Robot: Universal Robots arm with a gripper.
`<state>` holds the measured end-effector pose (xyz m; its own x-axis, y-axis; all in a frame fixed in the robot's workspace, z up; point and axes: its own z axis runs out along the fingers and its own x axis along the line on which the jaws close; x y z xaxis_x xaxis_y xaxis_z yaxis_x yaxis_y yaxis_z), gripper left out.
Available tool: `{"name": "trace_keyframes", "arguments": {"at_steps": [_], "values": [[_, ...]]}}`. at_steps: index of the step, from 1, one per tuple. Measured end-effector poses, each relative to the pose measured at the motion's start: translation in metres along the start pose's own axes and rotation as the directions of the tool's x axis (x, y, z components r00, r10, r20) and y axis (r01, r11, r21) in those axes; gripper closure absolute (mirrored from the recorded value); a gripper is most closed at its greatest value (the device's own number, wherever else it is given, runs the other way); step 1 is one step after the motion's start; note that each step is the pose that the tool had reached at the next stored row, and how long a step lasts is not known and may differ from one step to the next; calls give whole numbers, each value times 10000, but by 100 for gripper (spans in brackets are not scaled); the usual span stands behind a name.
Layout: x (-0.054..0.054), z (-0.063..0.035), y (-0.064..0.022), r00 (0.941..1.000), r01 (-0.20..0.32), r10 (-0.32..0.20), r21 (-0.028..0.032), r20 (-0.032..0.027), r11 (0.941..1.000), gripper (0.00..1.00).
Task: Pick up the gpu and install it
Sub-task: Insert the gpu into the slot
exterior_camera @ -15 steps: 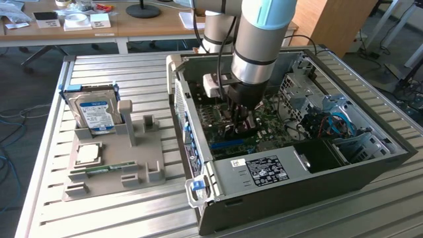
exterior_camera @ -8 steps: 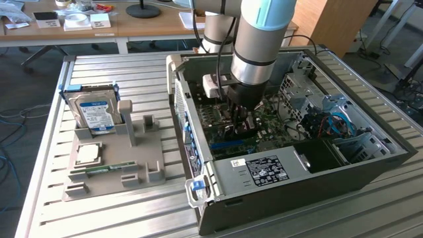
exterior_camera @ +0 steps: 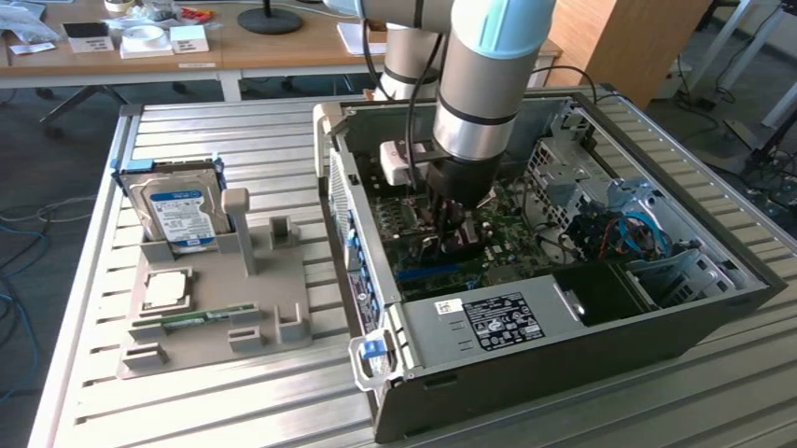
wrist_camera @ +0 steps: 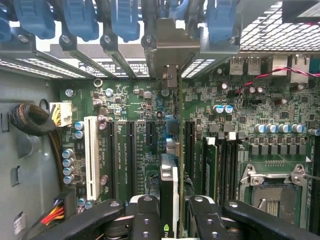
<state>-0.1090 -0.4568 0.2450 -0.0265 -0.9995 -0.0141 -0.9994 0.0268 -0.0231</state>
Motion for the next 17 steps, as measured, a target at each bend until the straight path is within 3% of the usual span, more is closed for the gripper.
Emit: {"name": "trace_keyframes", "arguments": {"at_steps": [17], "values": [[1,47,1,10000,-15,15,-2,-27,10000,73]]}}
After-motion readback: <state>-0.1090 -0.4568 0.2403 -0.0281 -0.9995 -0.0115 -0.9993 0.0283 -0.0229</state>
